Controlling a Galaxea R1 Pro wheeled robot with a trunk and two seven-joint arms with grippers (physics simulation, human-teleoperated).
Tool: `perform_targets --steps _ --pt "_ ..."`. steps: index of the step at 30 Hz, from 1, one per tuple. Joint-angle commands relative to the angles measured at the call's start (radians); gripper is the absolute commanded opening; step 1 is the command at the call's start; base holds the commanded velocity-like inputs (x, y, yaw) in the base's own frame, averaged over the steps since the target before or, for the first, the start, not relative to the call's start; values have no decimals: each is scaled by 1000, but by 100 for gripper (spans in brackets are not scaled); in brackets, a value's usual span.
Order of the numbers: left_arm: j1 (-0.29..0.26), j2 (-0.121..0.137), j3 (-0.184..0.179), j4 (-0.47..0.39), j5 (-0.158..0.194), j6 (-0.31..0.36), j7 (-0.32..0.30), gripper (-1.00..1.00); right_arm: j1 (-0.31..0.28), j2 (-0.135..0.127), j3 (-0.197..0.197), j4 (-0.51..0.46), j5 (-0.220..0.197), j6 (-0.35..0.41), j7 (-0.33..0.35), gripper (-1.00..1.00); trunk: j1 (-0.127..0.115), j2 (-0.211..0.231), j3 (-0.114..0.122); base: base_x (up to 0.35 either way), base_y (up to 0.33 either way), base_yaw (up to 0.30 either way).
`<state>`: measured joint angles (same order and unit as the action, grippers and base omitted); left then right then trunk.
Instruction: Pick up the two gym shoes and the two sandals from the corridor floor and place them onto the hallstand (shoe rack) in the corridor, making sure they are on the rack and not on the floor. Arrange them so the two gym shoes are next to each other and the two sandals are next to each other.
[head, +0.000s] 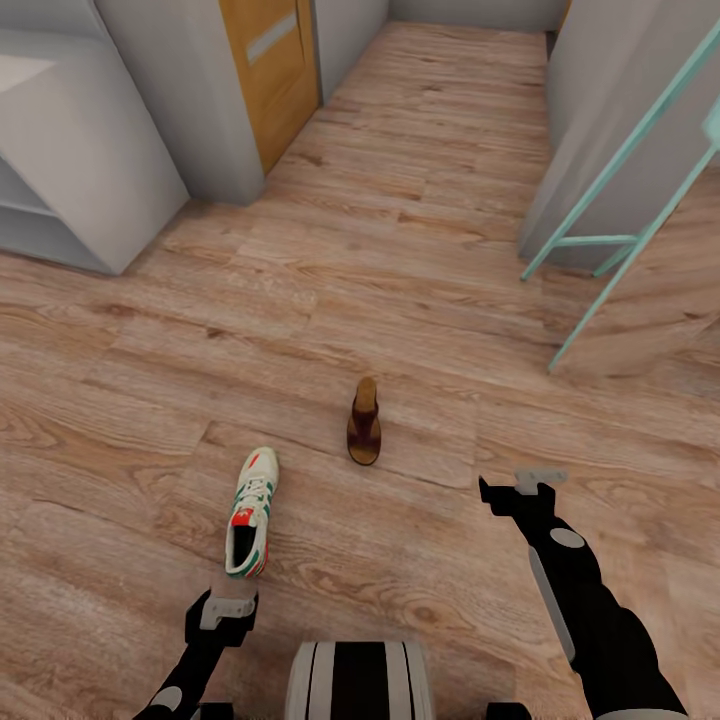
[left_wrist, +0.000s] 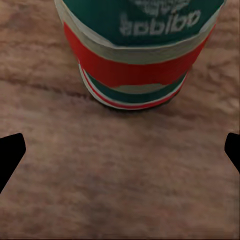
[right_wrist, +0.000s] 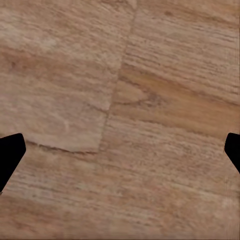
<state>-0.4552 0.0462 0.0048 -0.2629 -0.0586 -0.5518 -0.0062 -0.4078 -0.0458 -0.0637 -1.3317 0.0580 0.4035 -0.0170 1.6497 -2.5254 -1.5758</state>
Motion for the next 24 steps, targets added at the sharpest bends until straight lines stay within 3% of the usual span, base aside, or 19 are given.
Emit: perform_targets --steps 1,19,24 --pt "0 0 1 1 -6 -3 0 100 0 0 1 -1 6 6 -1 100 0 0 -6 0 0 0" --pt "-1 -2 0 1 -7 -3 1 100 0 0 1 -1 6 6 -1 100 0 0 -16 3 0 0" --pt "-1 -3 -1 1 -6 -3 1 100 0 0 1 -1 6 6 -1 100 0 0 -16 179 0 0"
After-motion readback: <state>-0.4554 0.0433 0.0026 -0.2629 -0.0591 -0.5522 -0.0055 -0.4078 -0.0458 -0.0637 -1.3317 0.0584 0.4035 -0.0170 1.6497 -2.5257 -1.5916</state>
